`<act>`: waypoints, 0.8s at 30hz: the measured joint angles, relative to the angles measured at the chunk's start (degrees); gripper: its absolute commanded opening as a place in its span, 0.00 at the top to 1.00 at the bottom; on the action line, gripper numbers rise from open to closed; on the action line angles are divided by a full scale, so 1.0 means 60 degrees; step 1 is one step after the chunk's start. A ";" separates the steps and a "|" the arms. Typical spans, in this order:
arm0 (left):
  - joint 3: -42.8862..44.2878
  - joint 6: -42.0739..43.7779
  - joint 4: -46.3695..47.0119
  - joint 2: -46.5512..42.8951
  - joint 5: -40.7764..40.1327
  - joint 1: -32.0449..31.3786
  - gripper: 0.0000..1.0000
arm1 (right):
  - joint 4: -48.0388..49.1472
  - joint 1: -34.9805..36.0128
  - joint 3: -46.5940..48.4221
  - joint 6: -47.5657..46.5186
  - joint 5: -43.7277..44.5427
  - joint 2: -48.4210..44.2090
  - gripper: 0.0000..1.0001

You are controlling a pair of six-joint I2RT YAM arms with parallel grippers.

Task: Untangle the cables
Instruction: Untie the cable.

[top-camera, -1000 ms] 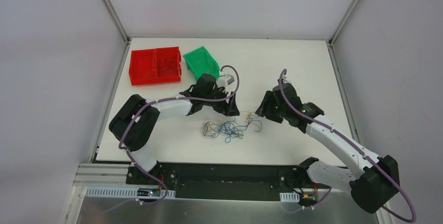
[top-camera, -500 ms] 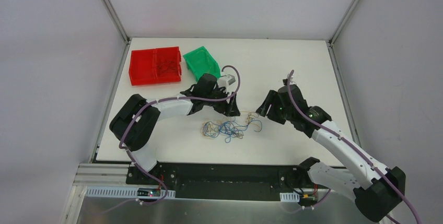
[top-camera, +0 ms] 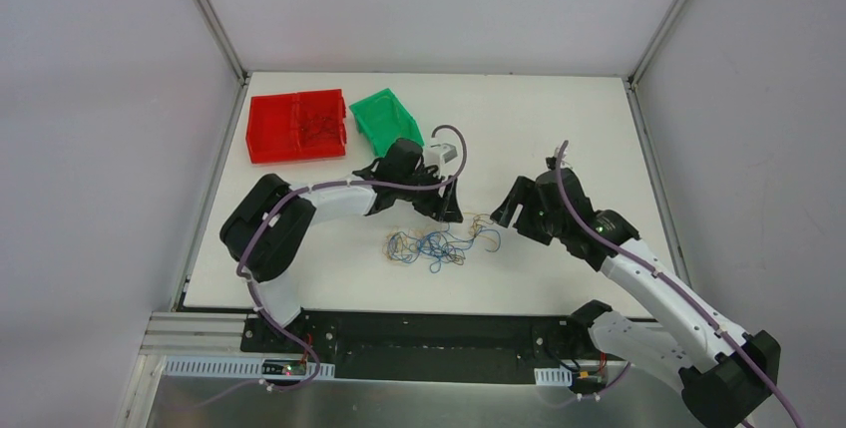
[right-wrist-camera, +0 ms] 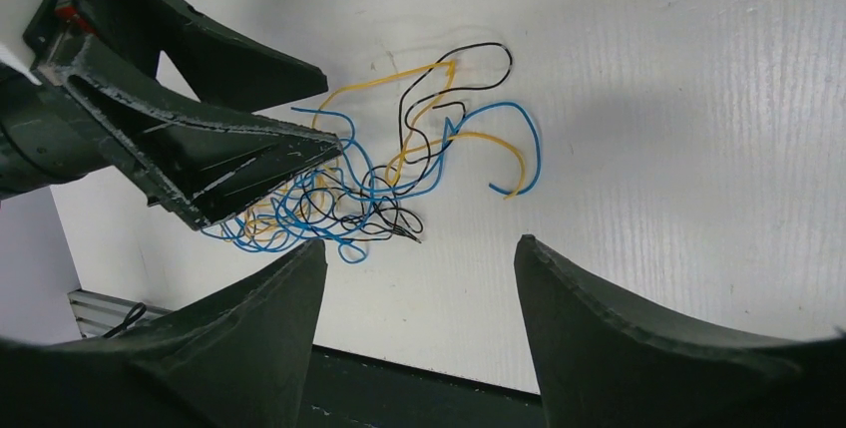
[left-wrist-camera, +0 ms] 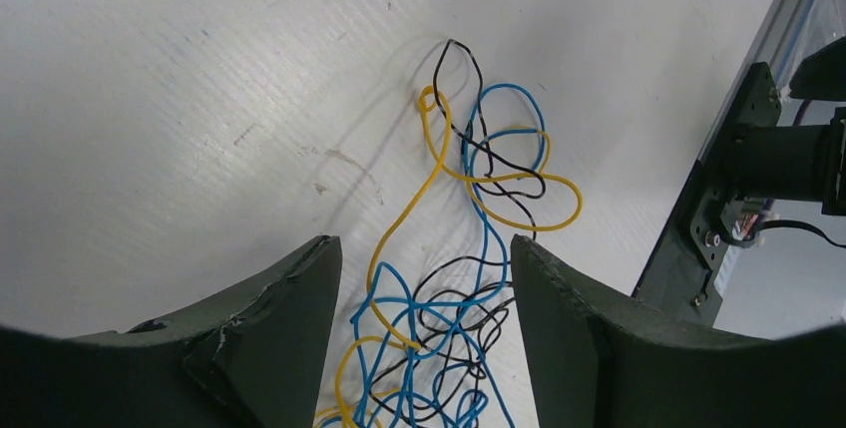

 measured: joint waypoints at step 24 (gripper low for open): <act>-0.0142 0.0288 -0.0302 -0.0831 -0.0022 -0.0299 1.00 | 0.0648 0.0208 -0.0721 0.0419 -0.0765 0.0594 0.21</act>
